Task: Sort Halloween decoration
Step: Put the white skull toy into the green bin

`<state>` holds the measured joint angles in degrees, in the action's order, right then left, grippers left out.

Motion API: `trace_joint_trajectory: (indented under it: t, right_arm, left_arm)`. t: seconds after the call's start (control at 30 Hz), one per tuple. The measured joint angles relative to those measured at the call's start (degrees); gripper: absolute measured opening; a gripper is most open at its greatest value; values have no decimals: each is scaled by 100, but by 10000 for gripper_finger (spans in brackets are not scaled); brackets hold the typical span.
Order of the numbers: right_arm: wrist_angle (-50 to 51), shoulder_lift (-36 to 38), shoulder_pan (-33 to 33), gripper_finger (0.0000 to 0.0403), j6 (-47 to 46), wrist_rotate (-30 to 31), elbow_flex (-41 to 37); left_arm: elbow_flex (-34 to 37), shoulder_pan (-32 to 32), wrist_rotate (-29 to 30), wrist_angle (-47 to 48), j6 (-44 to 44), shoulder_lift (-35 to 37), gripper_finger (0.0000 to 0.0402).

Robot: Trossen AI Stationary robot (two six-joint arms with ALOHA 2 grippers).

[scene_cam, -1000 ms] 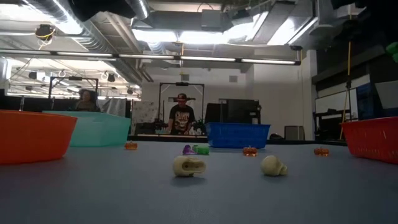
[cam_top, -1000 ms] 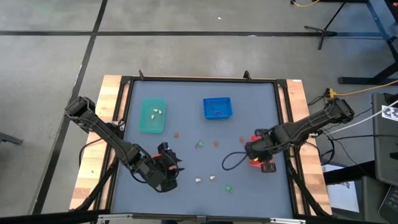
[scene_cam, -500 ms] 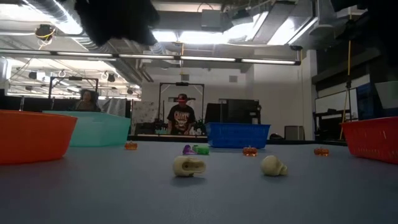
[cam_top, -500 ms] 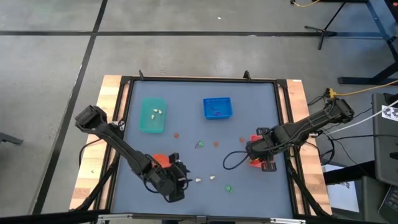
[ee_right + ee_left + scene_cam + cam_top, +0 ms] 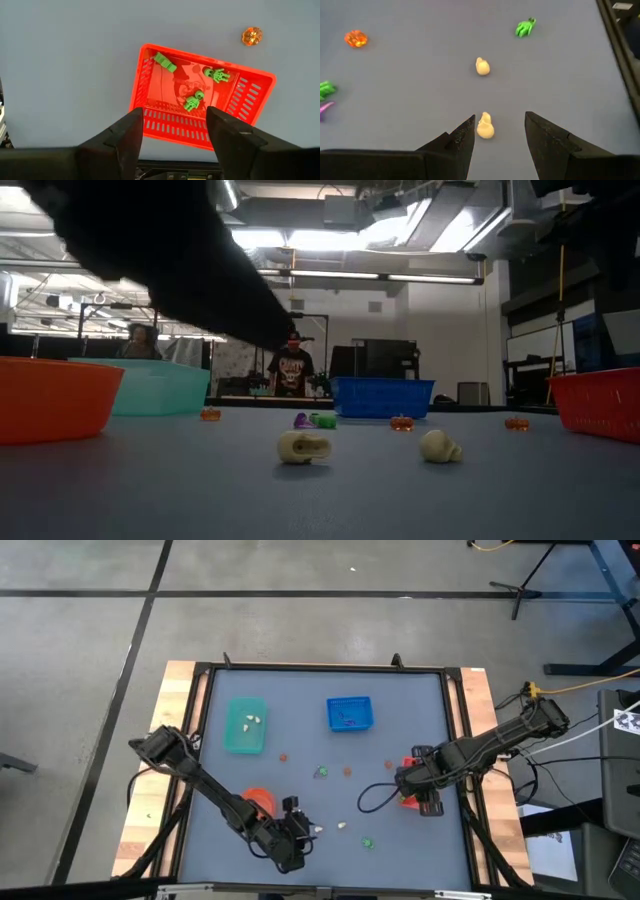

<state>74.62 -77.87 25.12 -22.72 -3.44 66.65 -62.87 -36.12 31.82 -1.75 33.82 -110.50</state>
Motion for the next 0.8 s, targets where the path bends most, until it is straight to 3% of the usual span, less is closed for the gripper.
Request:
trace_joint_trajectory:
  t: [0.33, 0.8]
  right_arm:
    - [-75, 0, 0, 216, 0, 0, 0]
    - [-175, 0, -1, 216, 1, 0, 0]
  left_arm:
    - [0, 114, 19, -532, -4, -590, 156]
    - [0, 258, -293, -541, 6, -643, 156]
